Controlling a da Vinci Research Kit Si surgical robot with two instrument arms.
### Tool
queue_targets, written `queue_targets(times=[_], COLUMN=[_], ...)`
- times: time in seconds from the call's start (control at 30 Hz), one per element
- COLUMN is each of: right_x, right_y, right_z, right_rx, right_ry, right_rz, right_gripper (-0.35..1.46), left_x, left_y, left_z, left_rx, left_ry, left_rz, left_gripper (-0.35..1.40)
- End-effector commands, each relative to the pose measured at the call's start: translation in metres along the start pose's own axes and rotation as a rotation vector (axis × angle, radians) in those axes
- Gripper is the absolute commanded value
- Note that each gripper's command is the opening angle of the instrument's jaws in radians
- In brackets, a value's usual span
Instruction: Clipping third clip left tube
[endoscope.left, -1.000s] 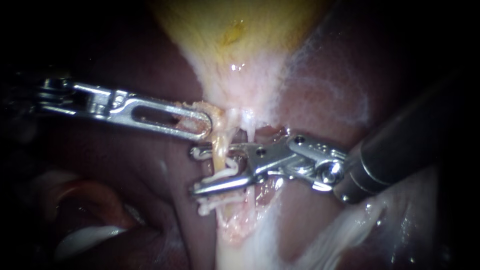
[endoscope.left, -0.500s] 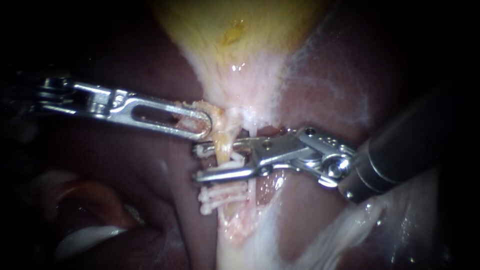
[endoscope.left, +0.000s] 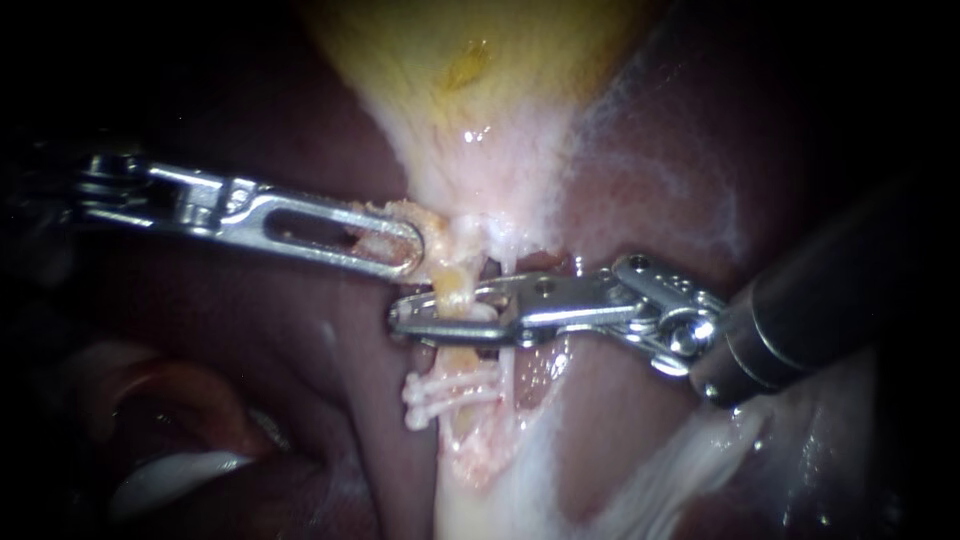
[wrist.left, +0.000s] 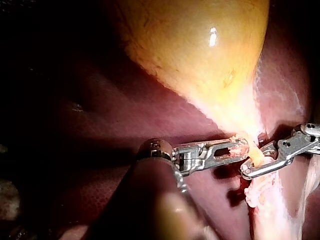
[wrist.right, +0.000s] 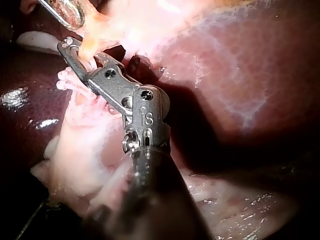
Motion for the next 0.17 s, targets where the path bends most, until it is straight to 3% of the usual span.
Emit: queue_targets(times=[0.03, 0.17], right_x=[0.0, 0.0], right_y=[0.0, 0.0001], right_z=[0.0, 0.0], right_rx=[0.001, 0.001], right_ry=[0.0, 0.0], right_rz=[0.0, 0.0], right_gripper=[-0.35, -0.35], left_x=[0.0, 0.0], left_y=[0.0, 0.0], left_z=[0.0, 0.0], left_rx=[0.0, 0.0], left_ry=[0.0, 0.0], left_rz=[0.0, 0.0], left_gripper=[-0.35, -0.35])
